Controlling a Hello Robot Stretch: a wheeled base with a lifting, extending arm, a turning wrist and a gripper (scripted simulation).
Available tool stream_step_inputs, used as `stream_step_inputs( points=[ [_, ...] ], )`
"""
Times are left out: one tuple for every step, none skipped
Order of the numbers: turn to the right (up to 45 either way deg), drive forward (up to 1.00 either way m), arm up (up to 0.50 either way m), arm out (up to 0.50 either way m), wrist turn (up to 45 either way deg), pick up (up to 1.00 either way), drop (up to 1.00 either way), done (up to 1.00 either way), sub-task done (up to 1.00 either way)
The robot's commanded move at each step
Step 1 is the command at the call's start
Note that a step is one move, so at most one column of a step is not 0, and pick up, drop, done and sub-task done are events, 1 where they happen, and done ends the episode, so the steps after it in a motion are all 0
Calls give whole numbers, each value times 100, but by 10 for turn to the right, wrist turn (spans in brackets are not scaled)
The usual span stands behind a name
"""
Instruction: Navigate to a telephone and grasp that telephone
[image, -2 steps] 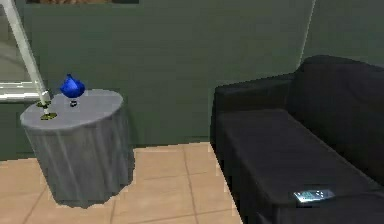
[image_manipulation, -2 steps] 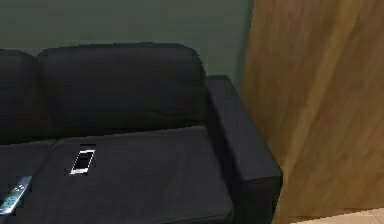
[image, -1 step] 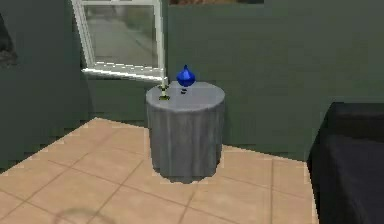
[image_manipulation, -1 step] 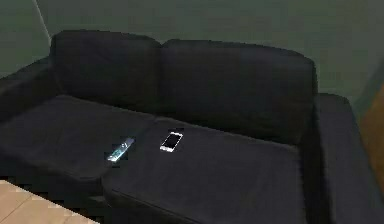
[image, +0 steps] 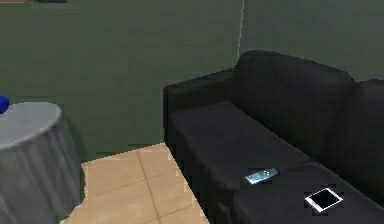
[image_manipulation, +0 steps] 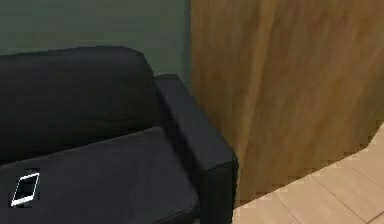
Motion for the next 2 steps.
stream_step_inputs(
  points=[
    [450, 0, 0, 0, 0, 0, 0, 0, 0],
    [60, 0, 0, 0, 0, 0, 0, 0, 0]
  ],
)
